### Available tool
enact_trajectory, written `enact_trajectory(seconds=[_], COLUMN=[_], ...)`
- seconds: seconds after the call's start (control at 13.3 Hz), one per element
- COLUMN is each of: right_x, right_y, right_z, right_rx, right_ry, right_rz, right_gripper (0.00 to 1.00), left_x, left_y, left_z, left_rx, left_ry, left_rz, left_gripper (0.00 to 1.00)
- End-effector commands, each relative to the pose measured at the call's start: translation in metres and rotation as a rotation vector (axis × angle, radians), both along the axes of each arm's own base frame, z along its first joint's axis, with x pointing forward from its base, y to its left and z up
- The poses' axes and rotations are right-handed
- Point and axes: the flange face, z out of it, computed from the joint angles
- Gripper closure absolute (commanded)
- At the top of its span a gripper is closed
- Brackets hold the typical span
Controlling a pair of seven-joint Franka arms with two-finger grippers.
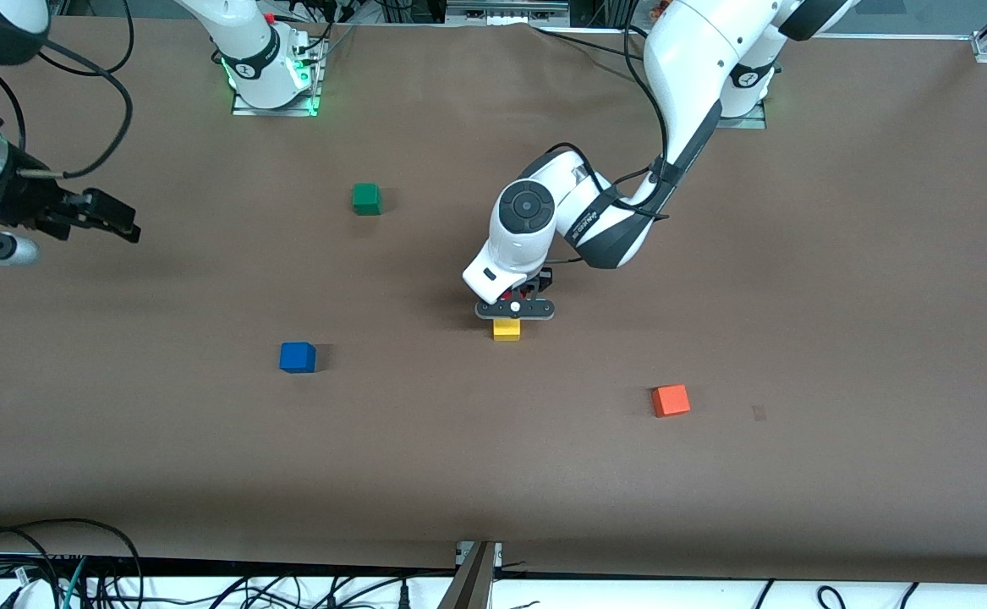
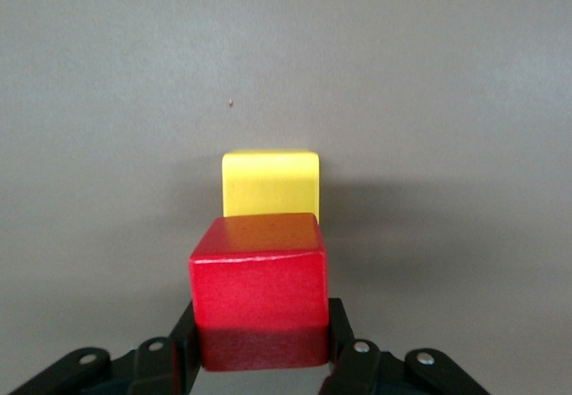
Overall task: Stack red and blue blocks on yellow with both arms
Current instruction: 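Carry the red cube with the left gripper while the right gripper reaches the blue cube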
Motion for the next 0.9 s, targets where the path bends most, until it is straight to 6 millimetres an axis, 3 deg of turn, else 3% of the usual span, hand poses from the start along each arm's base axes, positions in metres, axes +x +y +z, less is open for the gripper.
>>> enact_trajectory(seconds=[0.0,0.3,0.45,0.6,0.68,0.75,0.83], right_x=[0.023,0.055,0.081,0.095,0.099,0.100,0.101], right_y=[0.017,0.071,0.090,0.107,0.109,0.112,0.113], right_z=[-0.045,-0.114,-0.200,-0.252,-0.267,-0.284,-0.298], right_rx=[0.003,-0.006,-0.013,-0.009,-0.006,0.007,0.024], right_ry=[0.048,0.008,-0.001,-0.059,-0.079,-0.076,-0.070], right_rz=[0.026,0.099,0.117,0.116,0.116,0.105,0.090], right_gripper=[0.00,0.00,0.00,0.00,0.00,0.00,0.00], left_x=[0.016,0.023,0.019,0.020,0.019,0.019,0.020], left_y=[-0.005,-0.007,-0.010,-0.010,-0.011,-0.011,-0.010], left_z=[0.003,-0.002,-0.006,-0.005,-0.005,-0.006,-0.006], left_rx=[0.012,0.019,0.038,0.038,0.038,0.038,0.041], left_ry=[-0.022,-0.038,-0.048,-0.047,-0.048,-0.045,-0.048], left_rz=[0.013,0.018,0.010,0.013,0.012,0.013,0.012], left_gripper=[1.00,1.00,1.00,1.00,1.00,0.77,0.07])
